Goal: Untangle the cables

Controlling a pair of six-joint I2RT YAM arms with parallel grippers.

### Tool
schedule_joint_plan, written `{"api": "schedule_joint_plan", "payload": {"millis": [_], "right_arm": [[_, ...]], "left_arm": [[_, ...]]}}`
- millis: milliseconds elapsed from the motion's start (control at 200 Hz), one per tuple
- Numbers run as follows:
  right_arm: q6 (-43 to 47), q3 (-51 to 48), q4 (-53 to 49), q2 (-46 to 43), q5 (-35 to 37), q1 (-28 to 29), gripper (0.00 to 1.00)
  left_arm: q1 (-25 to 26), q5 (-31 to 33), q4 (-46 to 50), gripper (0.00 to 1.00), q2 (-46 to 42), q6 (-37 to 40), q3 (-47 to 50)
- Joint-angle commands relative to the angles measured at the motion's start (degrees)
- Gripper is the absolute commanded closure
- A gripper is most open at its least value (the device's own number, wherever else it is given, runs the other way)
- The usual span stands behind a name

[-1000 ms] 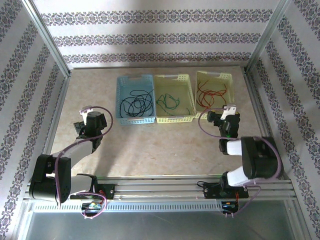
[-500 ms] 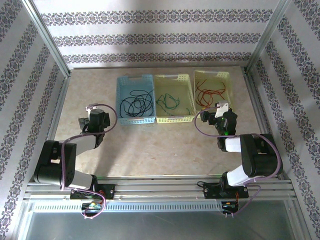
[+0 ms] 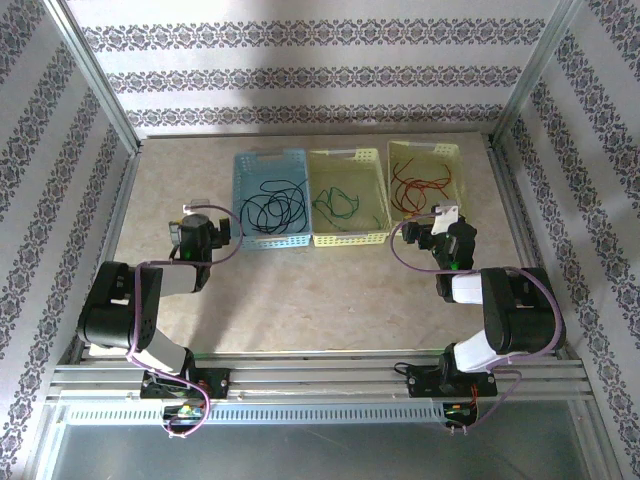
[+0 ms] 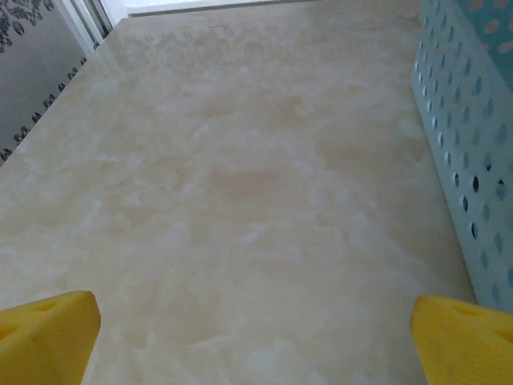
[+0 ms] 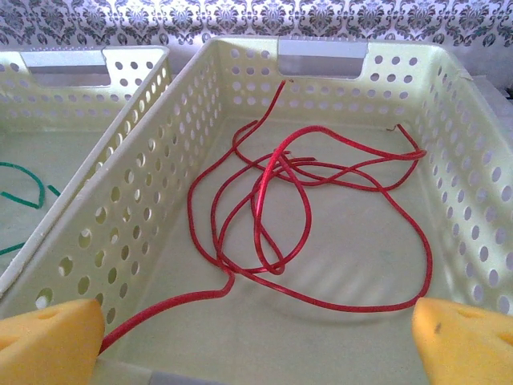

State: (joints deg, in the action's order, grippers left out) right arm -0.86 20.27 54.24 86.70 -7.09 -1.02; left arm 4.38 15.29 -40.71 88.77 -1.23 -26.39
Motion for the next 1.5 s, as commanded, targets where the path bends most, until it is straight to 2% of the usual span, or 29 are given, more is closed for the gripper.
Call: {"api": "schedule_joint_plan", "payload": {"millis": [0,55,85,130,195,260,335,410,1499], "right_arm": [[-0.1,1.1,-0.1,0.6,-2.0,-0.7,0.02],[-0.1,1.1,-0.1,0.6,-2.1,-0.7,0.02],[-0.1,1.1,0.0,0.6,-2.1,-0.7,0.02],[-0.1,1.1,-0.1,0.6,-2.2,-0.8,0.02],[-0.1,1.1,-0.1,0.6,-2.4,-0.7,0.02],[-0.1,1.1,-0.1,0.6,-2.4,-0.8,0.02],[-0.1,1.2,-0.1,0.6,-2.4,-0.8,0.02],[-0.1,1.1,0.0,0.6,-2.4,-0.8,0.02],[-0.6,1.3,-0.2,0.7,-2.9,-1.2,0.02]], "left_arm": [[-0.3,-4.8,-17.1,0.01,-0.7,1.6,8.1],[-0.1,-7.7,-30.9,0.01,4.8,4.9,10.9],[0.5,-5.7,-26.7,0.01,3.4,4.5,10.1],[0.6,-6.0,-19.6,0.01,1.1,3.6,8.6],[0.5,-5.4,-25.9,0.01,4.1,4.7,8.8],[0.5,-5.4,-20.2,0.01,2.2,3.6,8.0],[0.4,-3.9,-21.6,0.01,3.6,3.5,7.0],[-0.6,-3.2,-16.9,0.01,2.6,1.3,5.5],[-2.0,-4.7,-16.5,0.01,2.8,0.4,5.3]]}}
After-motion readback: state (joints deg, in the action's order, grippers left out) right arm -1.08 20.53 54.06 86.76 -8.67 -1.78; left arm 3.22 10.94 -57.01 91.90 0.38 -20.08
